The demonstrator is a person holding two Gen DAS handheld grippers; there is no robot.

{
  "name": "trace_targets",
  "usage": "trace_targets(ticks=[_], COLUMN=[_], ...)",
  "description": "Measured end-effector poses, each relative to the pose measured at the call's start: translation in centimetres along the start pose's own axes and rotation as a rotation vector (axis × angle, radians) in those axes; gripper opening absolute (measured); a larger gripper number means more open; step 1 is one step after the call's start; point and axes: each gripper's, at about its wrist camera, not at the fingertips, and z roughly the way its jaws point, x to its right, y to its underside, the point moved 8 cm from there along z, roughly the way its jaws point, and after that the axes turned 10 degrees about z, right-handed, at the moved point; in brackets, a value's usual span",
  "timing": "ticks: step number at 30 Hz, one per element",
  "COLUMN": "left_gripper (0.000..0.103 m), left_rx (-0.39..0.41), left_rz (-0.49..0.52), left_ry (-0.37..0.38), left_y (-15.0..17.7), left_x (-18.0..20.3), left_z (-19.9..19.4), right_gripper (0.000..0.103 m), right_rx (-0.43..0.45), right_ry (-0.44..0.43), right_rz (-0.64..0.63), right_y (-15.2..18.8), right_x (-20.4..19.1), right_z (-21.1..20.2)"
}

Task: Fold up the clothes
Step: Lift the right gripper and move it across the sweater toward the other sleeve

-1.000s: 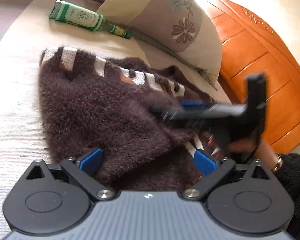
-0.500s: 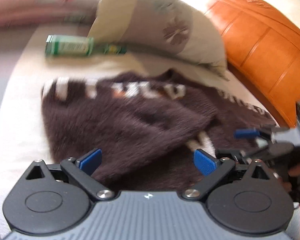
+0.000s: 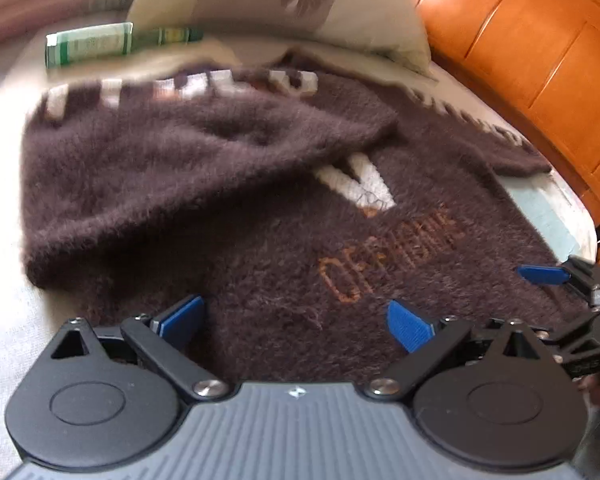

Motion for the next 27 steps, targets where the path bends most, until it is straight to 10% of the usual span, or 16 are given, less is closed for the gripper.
trace_targets(ticks=[4,16,27], left_gripper=[0.099,0.099,0.099], left_rx=[0.064,0.159,0.070], left_rz=[0.065,0.121,0.170], left_ry=[-0.068,0.046,0.059], left_y=[-0.9,-3.4,-2.7], left_x=[0.3,4.9,6.2], left_z=[-1.5,-0.5,1.5], right_gripper=[0.103,0.103,0.103], right_rx=[-0.021,0.122,0.094], right_ry=[0.013,0.054,0.070], right_rz=[-0.036,0.062,0.059], right_y=[1.2,3.9,4.2], right_x=[1.0,2.9,3.1], right_z=[-1.9,-3.4,-3.9])
